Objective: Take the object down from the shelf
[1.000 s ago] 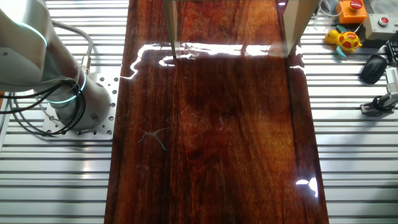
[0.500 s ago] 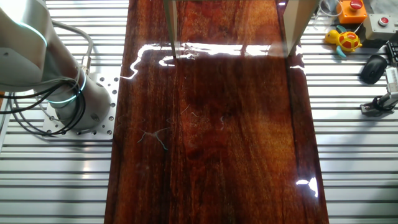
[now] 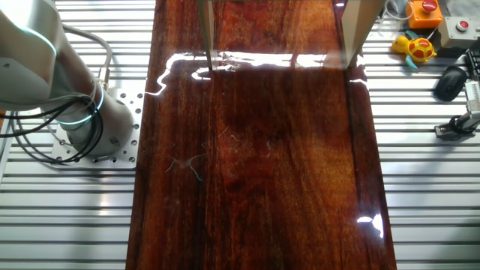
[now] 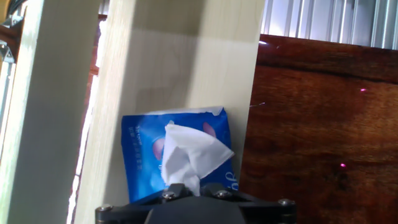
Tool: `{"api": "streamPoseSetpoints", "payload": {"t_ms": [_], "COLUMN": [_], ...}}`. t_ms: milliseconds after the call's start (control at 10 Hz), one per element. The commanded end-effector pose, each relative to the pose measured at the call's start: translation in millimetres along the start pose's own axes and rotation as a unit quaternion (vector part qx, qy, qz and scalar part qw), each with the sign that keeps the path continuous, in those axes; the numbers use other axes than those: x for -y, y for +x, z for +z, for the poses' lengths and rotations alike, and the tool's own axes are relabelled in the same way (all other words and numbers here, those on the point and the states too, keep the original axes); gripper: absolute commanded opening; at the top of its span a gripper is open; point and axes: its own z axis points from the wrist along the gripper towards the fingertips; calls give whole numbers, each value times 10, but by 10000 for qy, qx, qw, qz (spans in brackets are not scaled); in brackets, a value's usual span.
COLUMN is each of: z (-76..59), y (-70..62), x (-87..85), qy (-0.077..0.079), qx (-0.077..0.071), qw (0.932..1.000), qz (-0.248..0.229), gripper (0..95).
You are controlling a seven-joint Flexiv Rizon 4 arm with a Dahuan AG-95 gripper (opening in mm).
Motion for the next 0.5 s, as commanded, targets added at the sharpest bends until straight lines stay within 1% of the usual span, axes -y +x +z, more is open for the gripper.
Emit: {"api": "streamPoseSetpoints", "payload": {"t_ms": [100, 400, 500], "z": [-111, -289, -384], "y": [14, 32, 32], "x": [36, 188, 268], "qy": [-38, -105, -127], "qx": [-56, -133, -184], "qw": [10000, 9997, 9994], "qz": [-42, -196, -278], "gripper": [0, 0, 0]}}
